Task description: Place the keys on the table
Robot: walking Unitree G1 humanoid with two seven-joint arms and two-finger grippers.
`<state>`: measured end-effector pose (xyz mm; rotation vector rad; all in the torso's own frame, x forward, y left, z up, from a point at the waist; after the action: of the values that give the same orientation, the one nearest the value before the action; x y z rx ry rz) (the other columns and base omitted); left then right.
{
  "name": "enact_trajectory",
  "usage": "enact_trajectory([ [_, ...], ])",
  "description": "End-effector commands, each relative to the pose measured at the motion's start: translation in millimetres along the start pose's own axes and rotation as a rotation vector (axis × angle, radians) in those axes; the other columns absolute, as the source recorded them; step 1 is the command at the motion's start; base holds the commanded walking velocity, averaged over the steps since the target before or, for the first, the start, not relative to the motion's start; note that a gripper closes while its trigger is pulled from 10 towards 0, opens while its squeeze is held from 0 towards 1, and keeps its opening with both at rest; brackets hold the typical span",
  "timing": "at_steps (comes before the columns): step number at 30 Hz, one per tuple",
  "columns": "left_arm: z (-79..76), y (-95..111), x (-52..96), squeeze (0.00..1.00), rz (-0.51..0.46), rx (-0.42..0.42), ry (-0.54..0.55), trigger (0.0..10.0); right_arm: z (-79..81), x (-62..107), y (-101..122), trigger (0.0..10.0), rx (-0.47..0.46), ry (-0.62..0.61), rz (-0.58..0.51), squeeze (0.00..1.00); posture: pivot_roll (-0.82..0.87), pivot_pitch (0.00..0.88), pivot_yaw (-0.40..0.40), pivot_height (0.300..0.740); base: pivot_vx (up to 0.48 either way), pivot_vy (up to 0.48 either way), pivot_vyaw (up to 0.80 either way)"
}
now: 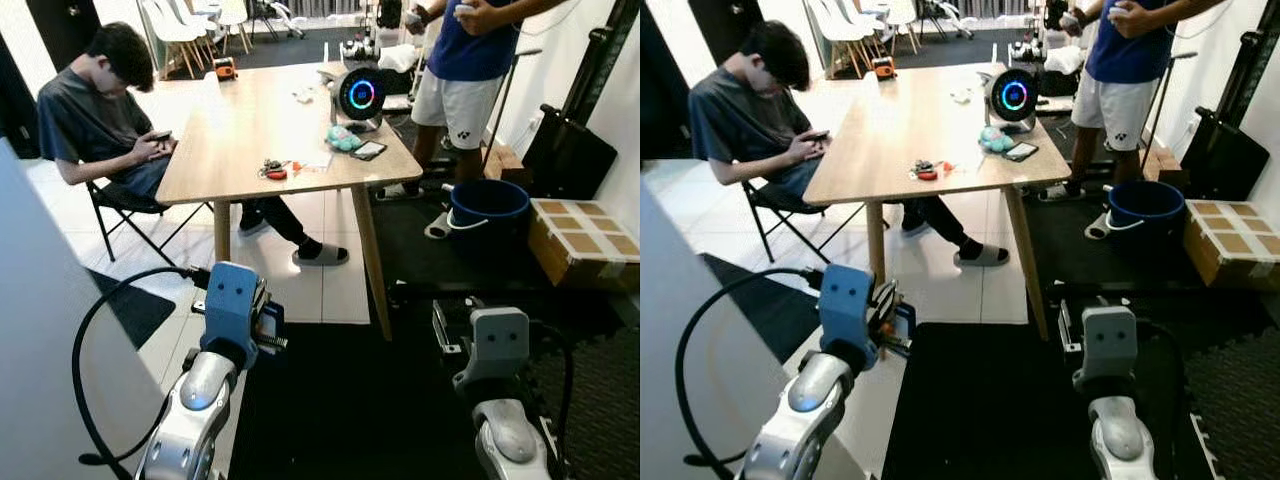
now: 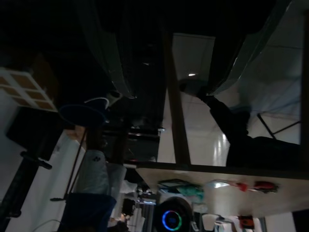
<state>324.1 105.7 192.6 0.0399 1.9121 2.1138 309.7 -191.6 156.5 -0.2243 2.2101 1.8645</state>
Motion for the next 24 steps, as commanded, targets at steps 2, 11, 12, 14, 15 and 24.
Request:
enact_trajectory([
  [2,6.2,-5.2,2.9,0.00,0.015,-0.014,0.026,10.0,6.8,1.2,-3.7,10.0,-0.018,0.018,0.012,0.00,-0.02,0.174,0.088,0.740,0.386,0.000,-0.43],
  [11,6.2,-5.3,2.8,0.00,0.017,-0.012,0.029,10.0,6.5,1.3,-3.5,10.0,-0.020,0.017,0.013,0.00,-0.02,0.174,0.088,0.740,0.370,0.000,-0.60],
  [12,6.2,-5.4,2.7,0.00,0.017,-0.012,0.029,10.0,6.6,1.2,-3.5,10.0,-0.021,0.017,0.013,0.00,-0.02,0.175,0.088,0.740,0.349,0.000,-0.61],
  [14,6.2,-5.4,2.7,0.00,0.018,-0.012,0.029,10.0,6.6,1.2,-3.5,10.0,-0.021,0.017,0.013,0.00,-0.02,0.175,0.088,0.740,0.349,0.000,-0.61],
  [15,6.2,-5.5,2.6,0.00,0.018,-0.013,0.029,10.0,6.5,1.2,-3.6,10.0,-0.021,0.017,0.013,0.00,-0.02,0.175,0.088,0.740,0.345,0.000,-0.61],
  [24,6.0,-5.8,2.8,0.00,0.020,-0.013,0.030,10.0,6.7,1.2,-3.4,10.0,-0.019,0.016,0.012,0.00,-0.02,0.176,0.088,0.740,0.335,0.000,-0.60],
])
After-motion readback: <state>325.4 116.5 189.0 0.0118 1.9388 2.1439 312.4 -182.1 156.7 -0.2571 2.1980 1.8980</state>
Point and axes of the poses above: a point about 5 cm out from each wrist's last joint towards the gripper, its own x axis pointing back from the gripper into the wrist, its own y axis along the axis of the wrist's last joint, z = x × y, the point moved 3 cm from there along -x, pointing out of the wrist towards the gripper, and after that the axes turned 1 degree about -x, right-handed, at the moved point
